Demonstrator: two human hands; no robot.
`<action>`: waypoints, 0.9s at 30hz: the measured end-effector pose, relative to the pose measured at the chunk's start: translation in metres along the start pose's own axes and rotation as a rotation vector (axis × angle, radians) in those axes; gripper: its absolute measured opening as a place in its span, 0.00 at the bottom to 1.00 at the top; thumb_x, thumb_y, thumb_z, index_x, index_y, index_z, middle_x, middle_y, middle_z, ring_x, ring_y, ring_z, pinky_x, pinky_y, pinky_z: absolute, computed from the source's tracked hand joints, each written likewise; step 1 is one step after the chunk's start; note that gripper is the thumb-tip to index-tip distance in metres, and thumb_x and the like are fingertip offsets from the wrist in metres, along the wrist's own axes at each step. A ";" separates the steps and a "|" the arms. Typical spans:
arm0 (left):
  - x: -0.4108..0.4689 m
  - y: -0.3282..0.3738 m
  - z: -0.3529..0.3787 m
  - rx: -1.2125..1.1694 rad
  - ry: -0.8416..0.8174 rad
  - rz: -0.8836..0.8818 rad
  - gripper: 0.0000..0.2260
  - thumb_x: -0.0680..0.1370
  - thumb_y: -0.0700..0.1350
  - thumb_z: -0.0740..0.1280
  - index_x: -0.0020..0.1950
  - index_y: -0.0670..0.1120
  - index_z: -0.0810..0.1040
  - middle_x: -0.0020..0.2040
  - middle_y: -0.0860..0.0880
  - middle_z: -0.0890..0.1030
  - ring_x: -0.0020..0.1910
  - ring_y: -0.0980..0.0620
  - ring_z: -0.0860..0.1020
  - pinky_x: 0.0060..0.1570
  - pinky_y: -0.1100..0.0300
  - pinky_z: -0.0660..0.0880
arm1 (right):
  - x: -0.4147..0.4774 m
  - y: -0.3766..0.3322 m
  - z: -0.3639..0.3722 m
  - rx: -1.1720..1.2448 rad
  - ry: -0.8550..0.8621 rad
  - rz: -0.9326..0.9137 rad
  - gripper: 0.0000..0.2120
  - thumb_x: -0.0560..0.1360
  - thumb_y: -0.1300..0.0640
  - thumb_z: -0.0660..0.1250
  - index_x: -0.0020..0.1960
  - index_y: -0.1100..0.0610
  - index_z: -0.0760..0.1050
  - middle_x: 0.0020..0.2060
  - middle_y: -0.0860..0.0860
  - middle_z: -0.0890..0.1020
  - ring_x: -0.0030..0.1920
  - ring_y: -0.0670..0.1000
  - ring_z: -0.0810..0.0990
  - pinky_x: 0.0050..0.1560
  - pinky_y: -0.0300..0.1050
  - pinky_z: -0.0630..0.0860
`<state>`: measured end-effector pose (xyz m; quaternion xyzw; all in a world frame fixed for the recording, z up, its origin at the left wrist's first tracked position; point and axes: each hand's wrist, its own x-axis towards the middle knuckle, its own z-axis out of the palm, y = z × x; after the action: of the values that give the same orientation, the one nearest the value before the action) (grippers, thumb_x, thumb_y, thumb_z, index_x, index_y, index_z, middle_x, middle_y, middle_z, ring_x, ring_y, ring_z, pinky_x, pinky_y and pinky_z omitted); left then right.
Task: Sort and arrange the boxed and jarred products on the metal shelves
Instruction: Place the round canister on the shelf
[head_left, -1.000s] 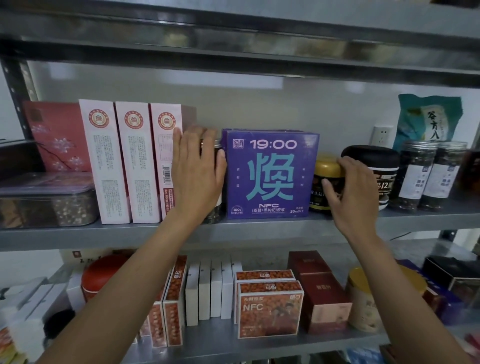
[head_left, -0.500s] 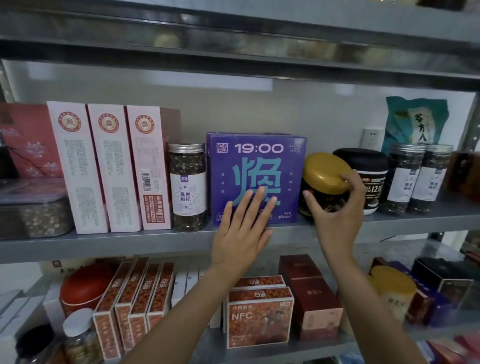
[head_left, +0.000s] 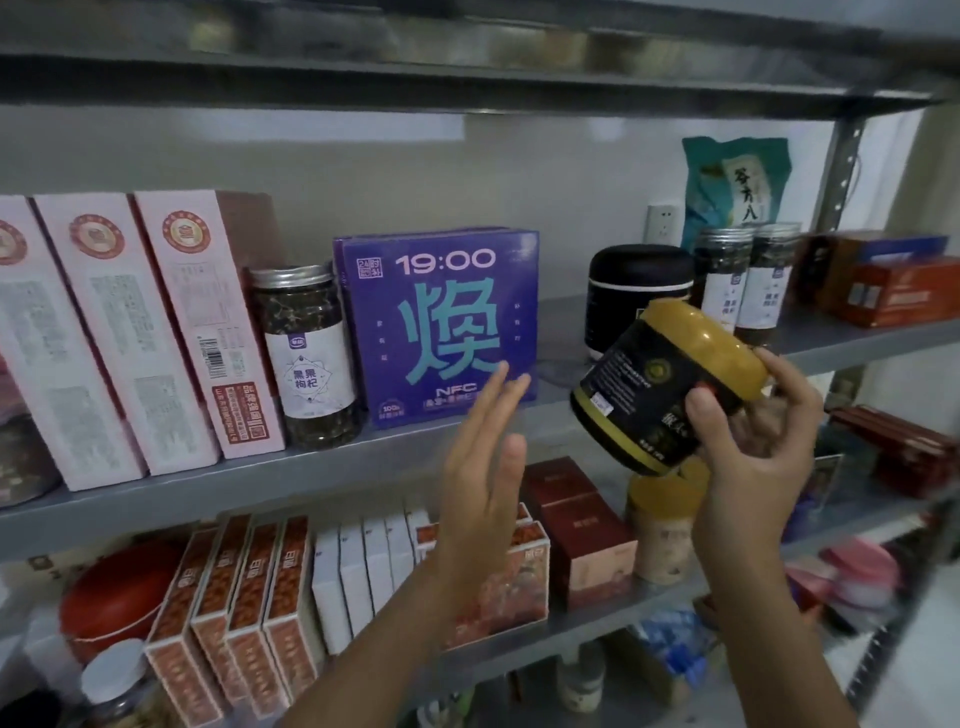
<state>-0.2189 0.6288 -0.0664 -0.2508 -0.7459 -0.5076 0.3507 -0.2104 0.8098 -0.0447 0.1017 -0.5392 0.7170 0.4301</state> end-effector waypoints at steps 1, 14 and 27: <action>-0.001 0.013 0.009 -0.151 -0.006 -0.114 0.24 0.80 0.66 0.51 0.73 0.60 0.66 0.75 0.61 0.65 0.74 0.61 0.63 0.71 0.65 0.62 | -0.002 -0.001 -0.009 0.001 -0.030 0.058 0.25 0.65 0.41 0.75 0.59 0.36 0.73 0.62 0.55 0.78 0.60 0.53 0.79 0.54 0.50 0.79; -0.001 0.060 0.138 -0.659 -0.086 -0.830 0.28 0.72 0.68 0.55 0.64 0.54 0.78 0.58 0.46 0.83 0.56 0.48 0.82 0.58 0.45 0.78 | 0.058 0.019 -0.098 -0.296 -0.715 0.269 0.39 0.61 0.34 0.71 0.71 0.33 0.64 0.59 0.36 0.75 0.55 0.34 0.77 0.43 0.32 0.78; -0.007 0.066 0.218 -0.841 0.121 -0.989 0.26 0.74 0.70 0.57 0.57 0.54 0.83 0.57 0.45 0.83 0.55 0.46 0.83 0.46 0.48 0.80 | 0.141 0.052 -0.165 -0.111 -1.312 0.004 0.63 0.59 0.52 0.82 0.77 0.43 0.40 0.75 0.50 0.53 0.74 0.51 0.63 0.68 0.50 0.72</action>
<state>-0.2252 0.8556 -0.0858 0.0354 -0.4899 -0.8710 -0.0111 -0.2819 1.0213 -0.0604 0.4944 -0.7257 0.4782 0.0151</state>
